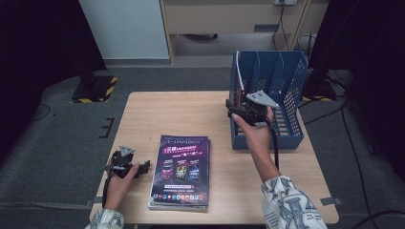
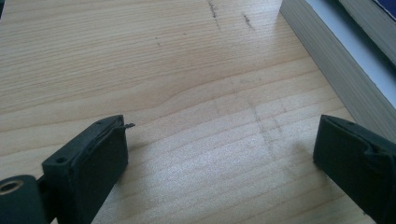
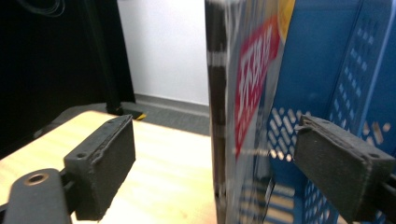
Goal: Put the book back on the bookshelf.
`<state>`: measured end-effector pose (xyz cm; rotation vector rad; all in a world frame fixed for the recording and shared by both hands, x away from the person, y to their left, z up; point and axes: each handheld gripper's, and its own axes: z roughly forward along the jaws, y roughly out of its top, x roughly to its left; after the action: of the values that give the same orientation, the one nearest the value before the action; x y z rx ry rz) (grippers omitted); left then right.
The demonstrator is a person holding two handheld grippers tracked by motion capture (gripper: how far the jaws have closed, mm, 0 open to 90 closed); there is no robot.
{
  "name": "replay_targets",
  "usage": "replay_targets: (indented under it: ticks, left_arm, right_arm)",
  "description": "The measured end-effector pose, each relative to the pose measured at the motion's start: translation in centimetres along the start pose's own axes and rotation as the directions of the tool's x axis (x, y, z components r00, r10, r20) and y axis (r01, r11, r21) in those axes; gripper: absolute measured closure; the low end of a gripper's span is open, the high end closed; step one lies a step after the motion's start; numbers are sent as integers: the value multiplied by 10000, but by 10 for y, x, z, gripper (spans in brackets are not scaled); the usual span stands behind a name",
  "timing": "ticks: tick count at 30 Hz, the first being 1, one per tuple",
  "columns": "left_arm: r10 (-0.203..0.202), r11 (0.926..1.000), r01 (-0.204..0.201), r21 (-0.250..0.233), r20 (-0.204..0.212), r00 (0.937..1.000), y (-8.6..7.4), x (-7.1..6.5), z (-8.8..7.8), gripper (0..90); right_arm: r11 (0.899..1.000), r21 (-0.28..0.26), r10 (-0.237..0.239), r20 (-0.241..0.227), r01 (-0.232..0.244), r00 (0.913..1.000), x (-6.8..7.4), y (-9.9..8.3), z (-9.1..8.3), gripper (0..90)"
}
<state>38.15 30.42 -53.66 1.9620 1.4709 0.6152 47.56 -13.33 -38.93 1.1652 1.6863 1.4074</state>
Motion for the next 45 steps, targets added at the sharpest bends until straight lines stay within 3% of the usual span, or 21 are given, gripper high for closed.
replay_targets:
  ticks: [13, 23, 30, 33, 34, 35, 36, 37, 39, 40, 41, 42, 43, 45]
  left_arm:
    - [13, 10000, -13, 2, 31, 10000, 0, 0, 0, 23]
    - [-75, 10000, 75, -32, 85, 9999, 0, 1, -2, 57]
    - [-6, 9948, 48, -1020, 406, 9992, 3, 1, -18, 142]
    - [37, 9896, 31, -1440, 469, 9989, 6, -1, -29, 189]
    - [22, 9874, 59, -1580, 509, 9987, 7, -2, -33, 244]
    - [46, 9821, 99, -1882, 766, 9970, 9, -6, -42, 267]
    - [46, 9821, 99, -1882, 766, 9970, 9, -6, -42, 288]
    - [227, 9766, 7, -2148, 1062, 9941, 11, -15, -51, 324]
    - [537, 9733, -220, -2286, 1337, 9896, 13, -26, -57, 378]
    - [537, 9733, -220, -2286, 1337, 9896, 13, -26, -57, 394]
    - [917, 9724, -558, -2264, 1512, 9842, 16, -38, -58, 413]
    - [917, 9724, -558, -2264, 1512, 9842, 16, -38, -58, 432]
    - [1158, 9733, -763, -2165, 1760, 9776, 18, -49, -55, 447]
    - [1224, 9746, -818, -2083, 1898, 9742, 19, -53, -52, 474]
  right_arm:
    - [9988, 484, -42, -801, 81, 9968, -3, -19, -25, 89]
    - [9945, 872, -447, -1406, 573, 9891, -3, -38, -47, 112]
    - [9909, 1128, -520, -1813, 733, 9820, 2, -54, -58, 216]
    - [9893, 1245, -501, -1973, 757, 9791, 6, -67, -63, 270]
    - [9874, 1423, -376, -2116, 689, 9766, 9, -77, -65, 307]
    - [9853, 1548, -354, -2272, 720, 9732, 11, -80, -64, 316]
    - [9853, 1548, -354, -2272, 720, 9732, 11, -80, -64, 316]
    - [9843, 1601, -330, -2462, 742, 9687, 16, -85, -65, 353]
    - [9844, 1605, -263, -2688, 717, 9628, 21, -87, -66, 391]
    - [9849, 1589, -218, -2785, 685, 9602, 24, -88, -66, 413]
    - [9849, 1586, -213, -2902, 700, 9567, 27, -90, -66, 432]
    - [9835, 1654, -198, -3025, 729, 9529, 31, -92, -66, 453]
    - [9813, 1698, -330, -3145, 905, 9487, 34, -95, -66, 467]
    - [9779, 1830, -347, -3365, 1015, 9410, 40, -100, -65, 504]
